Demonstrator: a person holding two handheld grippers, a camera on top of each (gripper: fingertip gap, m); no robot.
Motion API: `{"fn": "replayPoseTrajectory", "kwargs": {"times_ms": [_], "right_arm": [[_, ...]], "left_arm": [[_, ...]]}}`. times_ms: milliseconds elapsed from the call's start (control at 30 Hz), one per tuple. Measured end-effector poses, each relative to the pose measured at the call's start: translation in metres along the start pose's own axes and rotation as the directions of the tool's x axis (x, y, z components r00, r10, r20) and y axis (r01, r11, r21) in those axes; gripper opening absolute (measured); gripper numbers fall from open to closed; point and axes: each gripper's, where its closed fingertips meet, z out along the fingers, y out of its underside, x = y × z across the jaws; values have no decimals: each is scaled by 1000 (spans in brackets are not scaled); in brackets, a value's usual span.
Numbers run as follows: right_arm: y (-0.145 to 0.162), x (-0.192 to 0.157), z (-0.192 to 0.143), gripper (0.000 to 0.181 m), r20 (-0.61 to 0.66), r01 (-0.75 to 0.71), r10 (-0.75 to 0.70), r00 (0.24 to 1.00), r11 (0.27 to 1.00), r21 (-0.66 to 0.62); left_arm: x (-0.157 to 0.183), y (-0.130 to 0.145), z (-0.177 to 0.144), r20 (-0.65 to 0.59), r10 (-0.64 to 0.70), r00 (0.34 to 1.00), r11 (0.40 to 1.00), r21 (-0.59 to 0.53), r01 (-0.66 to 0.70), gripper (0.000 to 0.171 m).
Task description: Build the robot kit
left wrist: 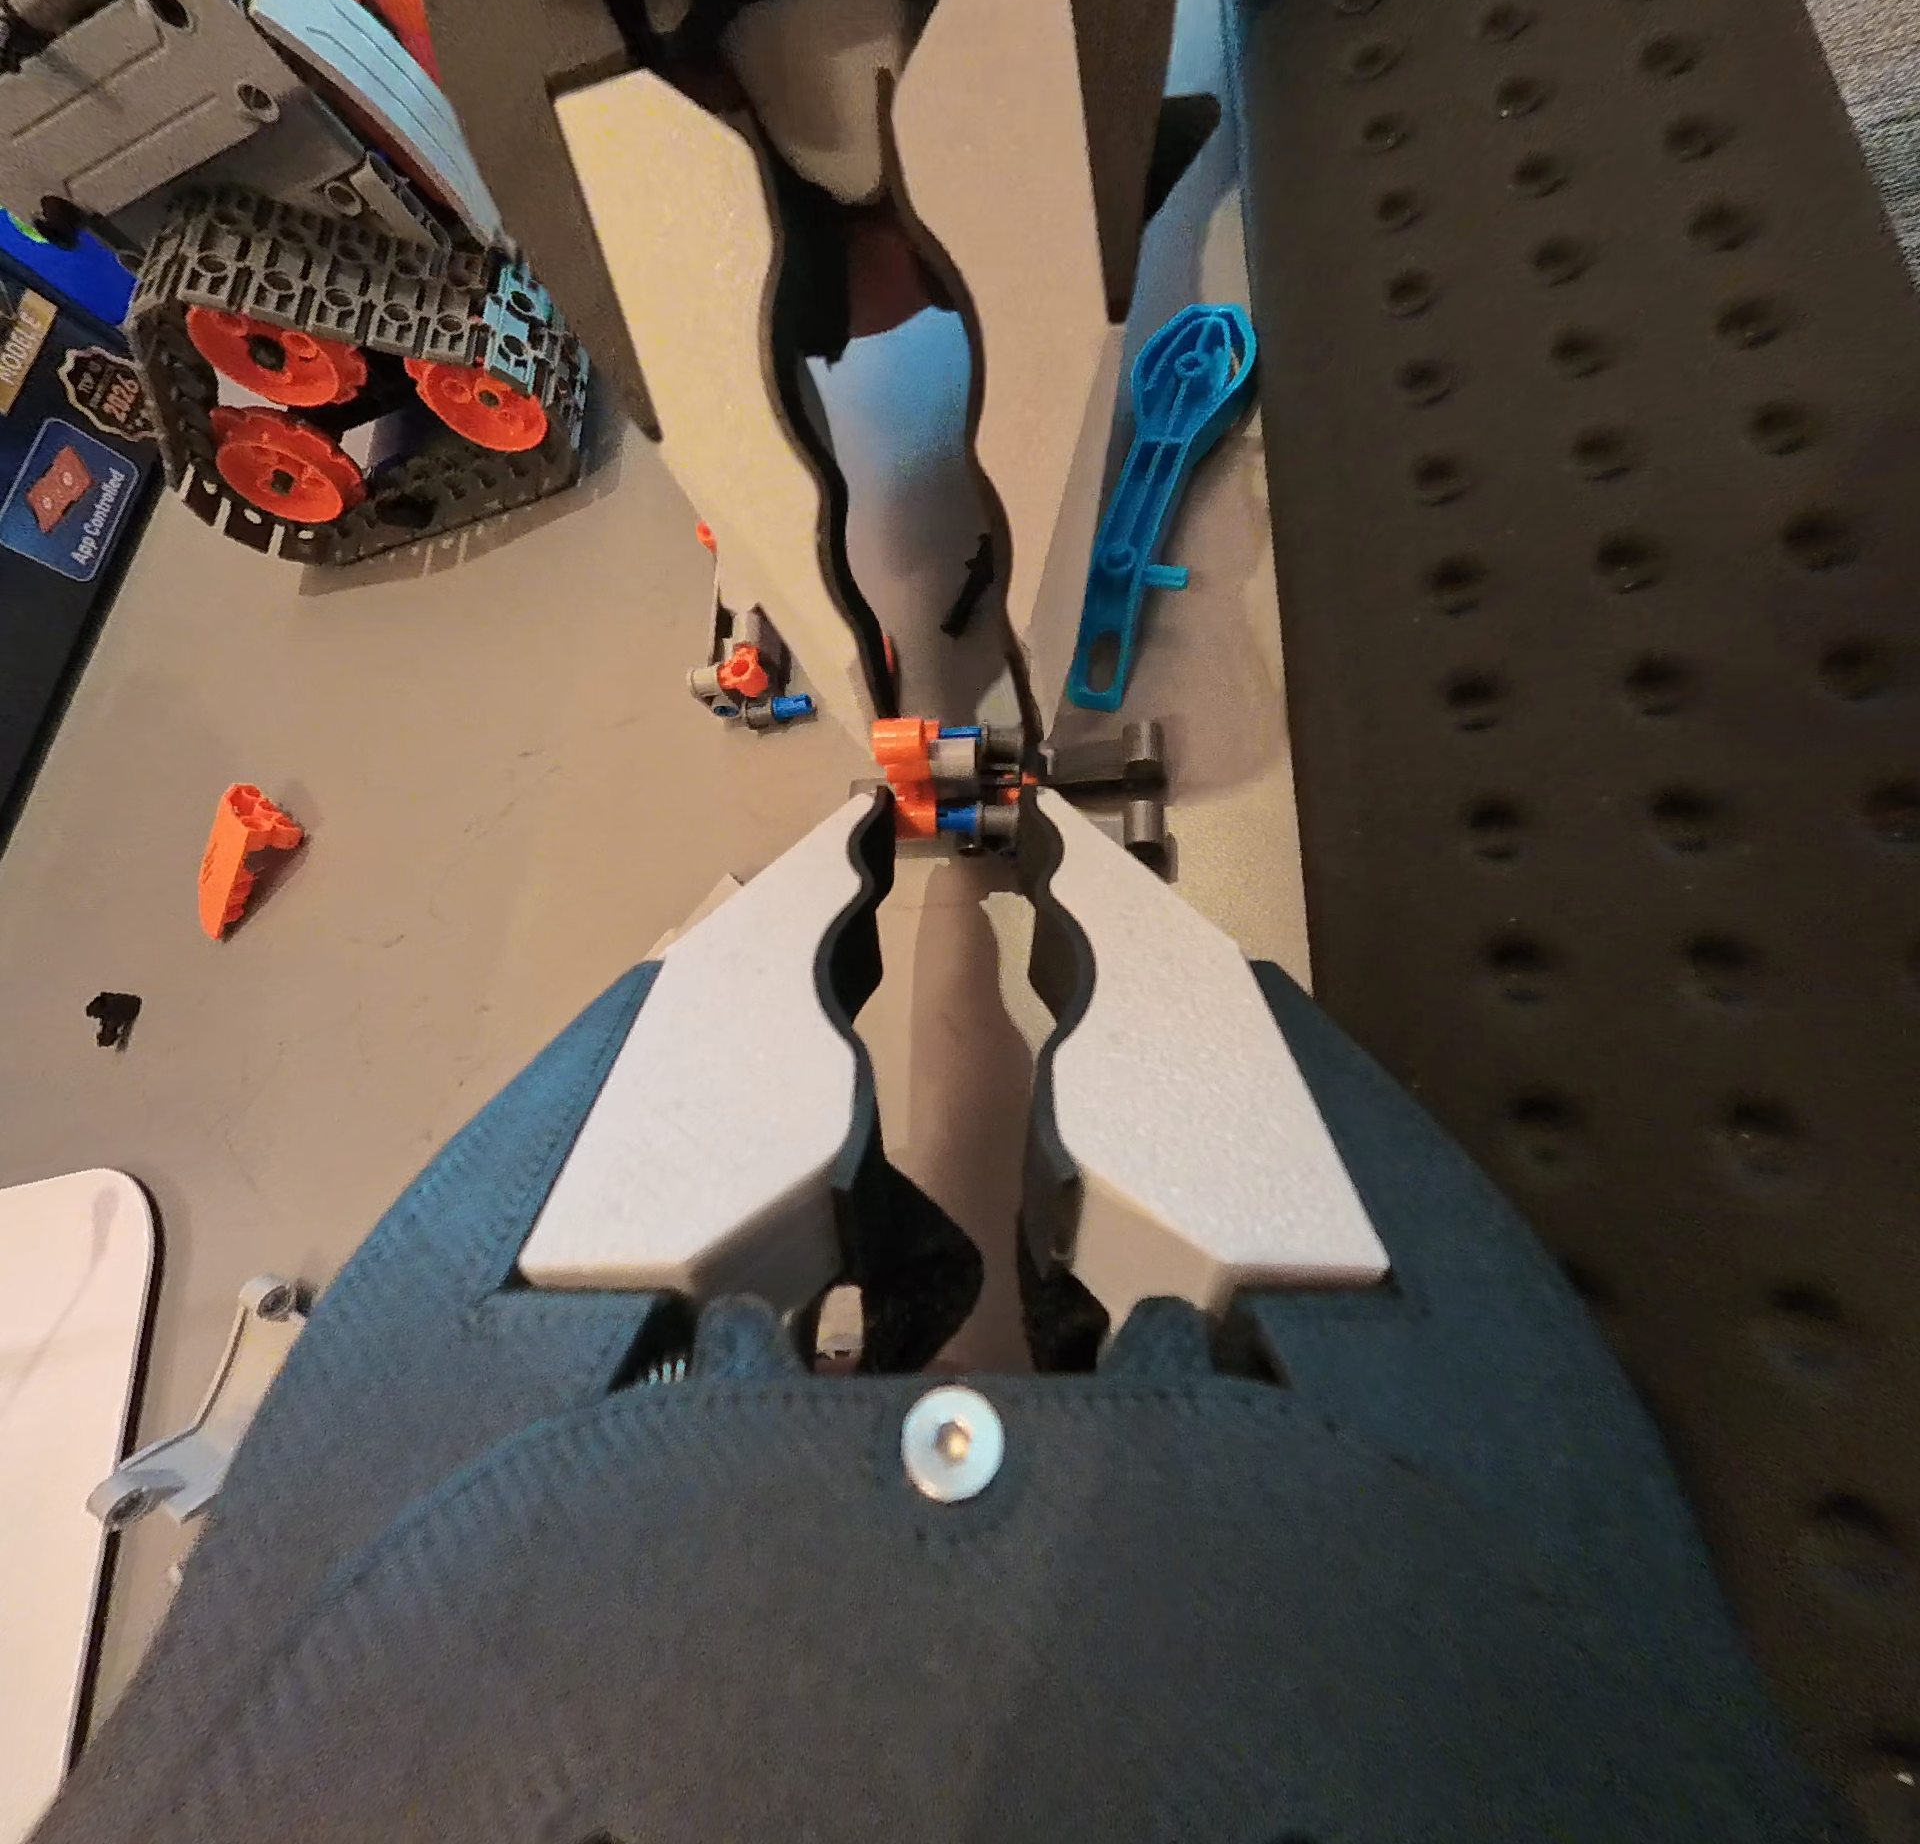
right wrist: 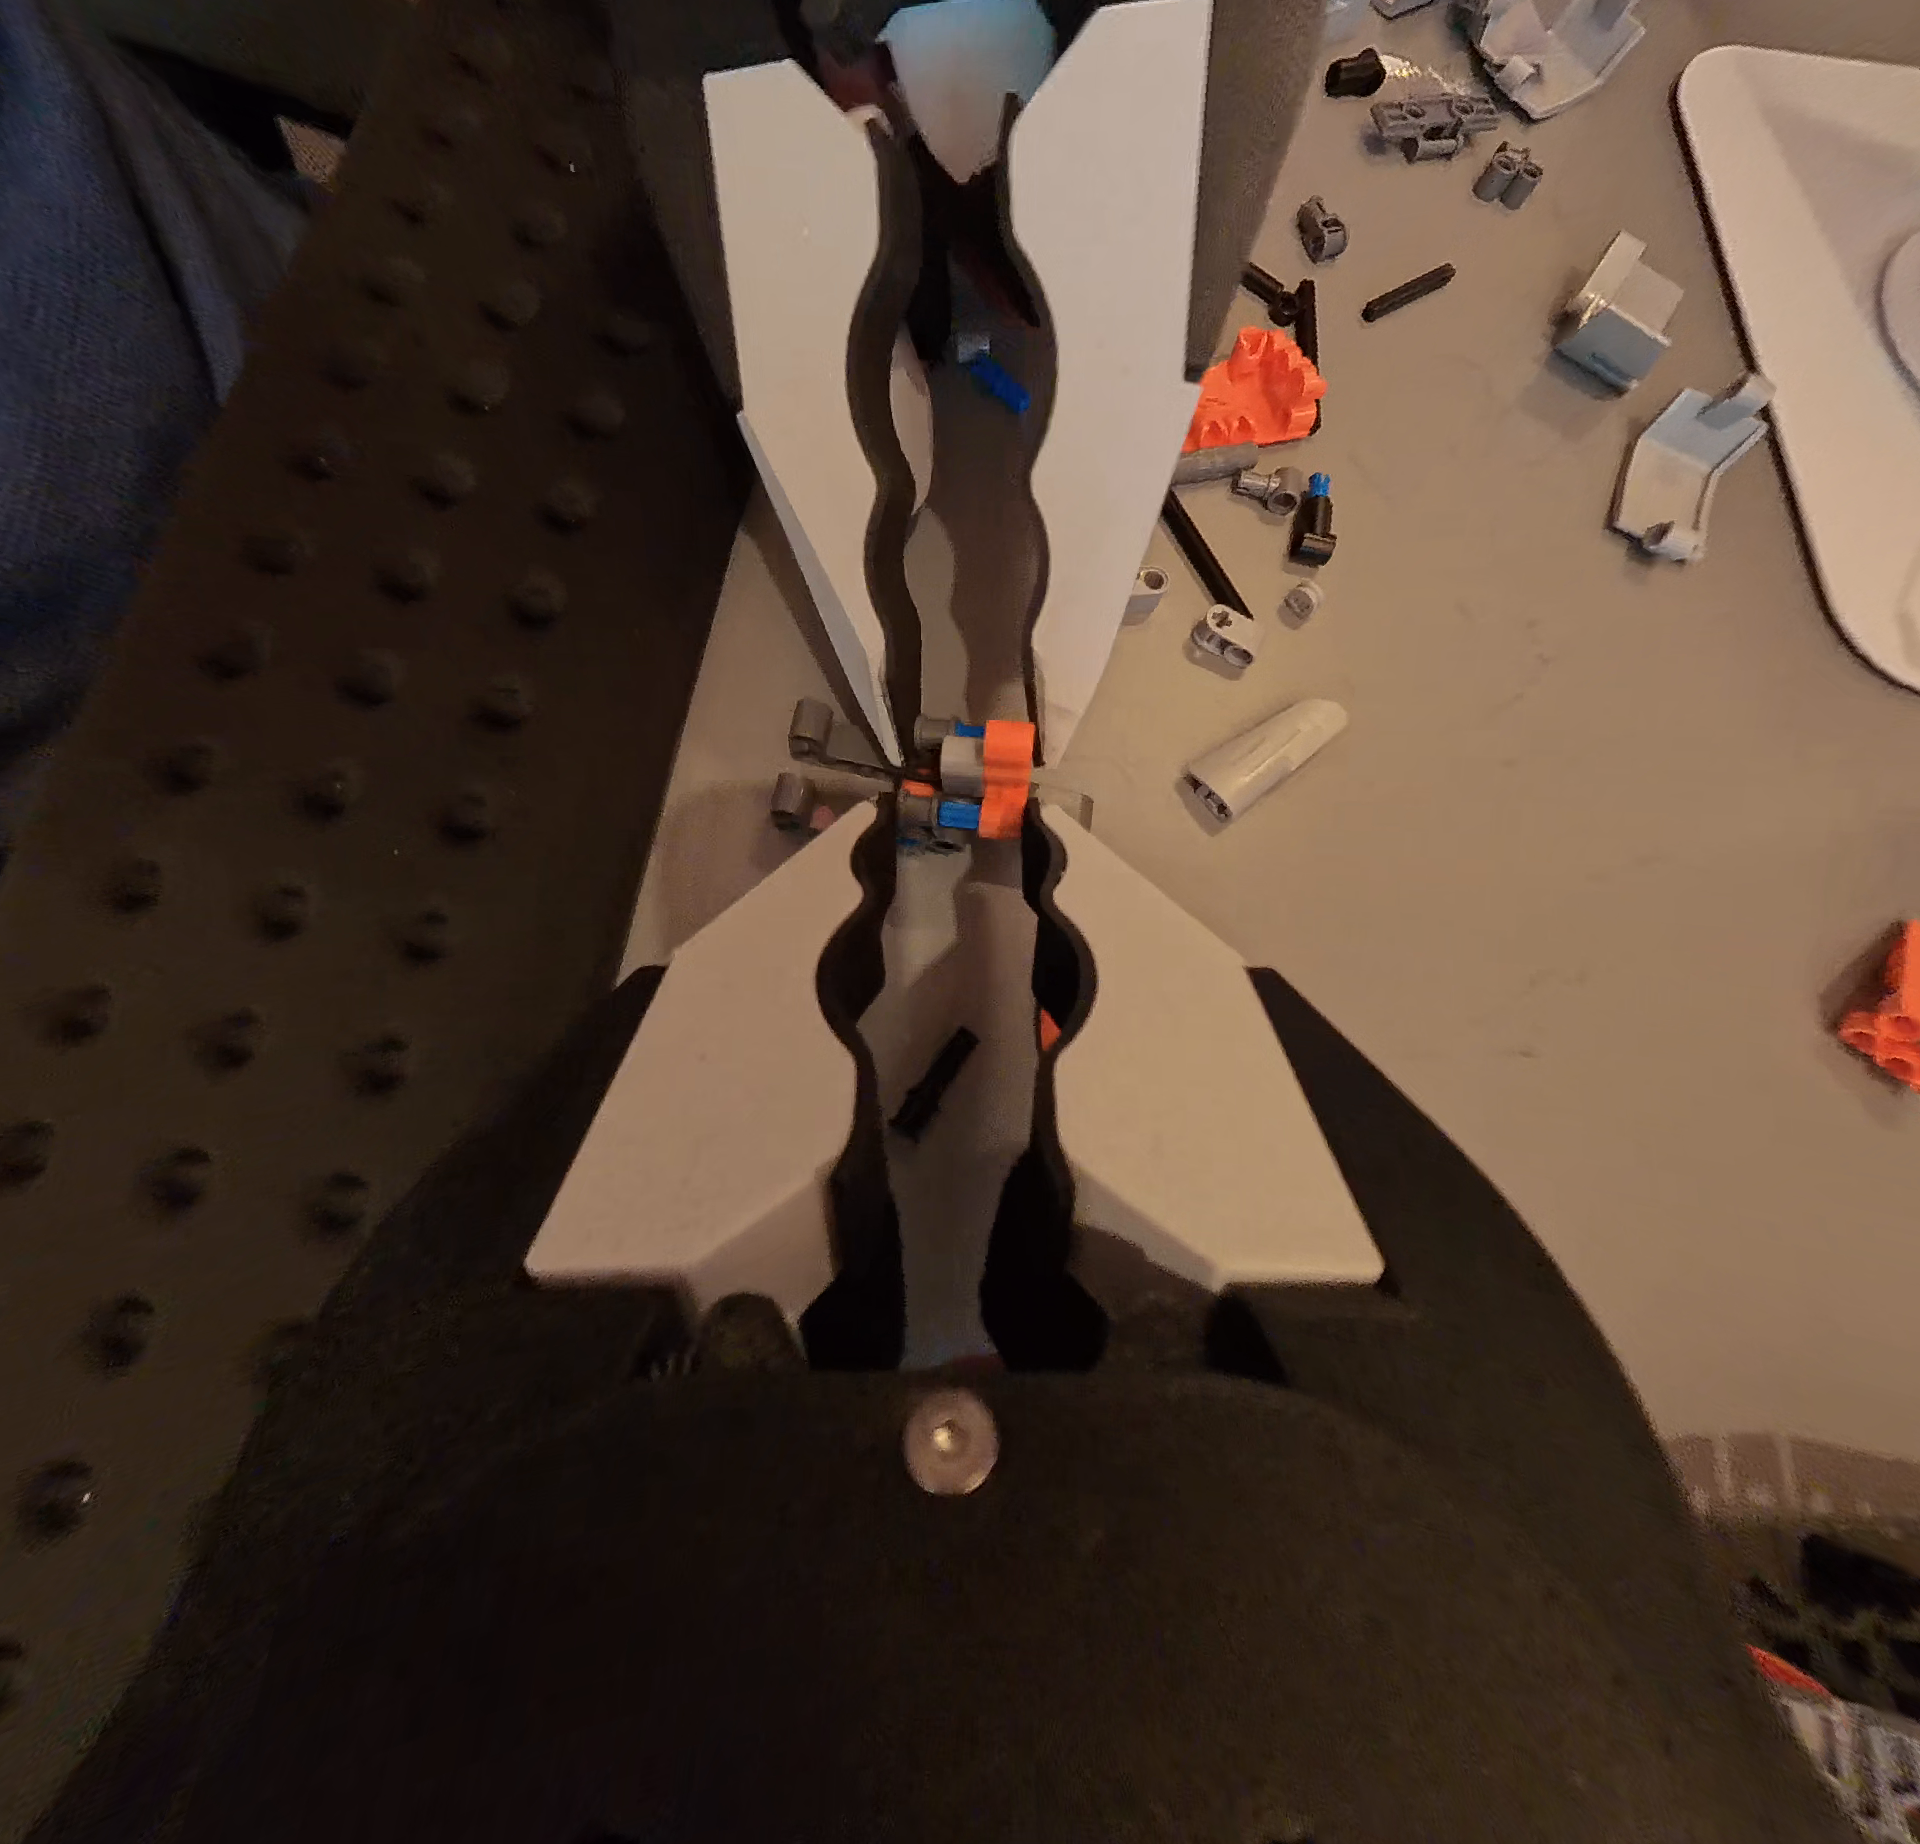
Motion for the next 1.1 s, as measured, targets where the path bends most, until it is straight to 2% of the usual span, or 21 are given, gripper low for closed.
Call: {"fn": "replayPoseTrajectory", "kwargs": {"times_ms": [200, 467, 600, 767, 1100], "right_arm": [[2, 1, 1, 22, -62, 80, -84, 995, 995, -54], [2, 0, 1, 22, -85, 114, -120, 989, 991, -69], [3, 1, 1, 22, -85, 104, -109, 990, 993, -59], [2, 0, 2, 22, -92, 120, -126, 988, 991, -60], [0, 2, 2, 22, -132, 165, -173, 976, 984, -66]], "left_arm": [[0, 0, 0, -8, 5, 1000, 1000, 8, -5, 22], [0, -1, 0, 20, 56, 998, 998, 12, -56, 22], [0, -1, 0, 2, 24, 1000, 1000, 13, -24, 22], [2, -1, -1, -57, -81, 995, 996, 43, 84, 22], [0, 0, -2, -27, -48, 998, 998, 49, 50, 22]]}}
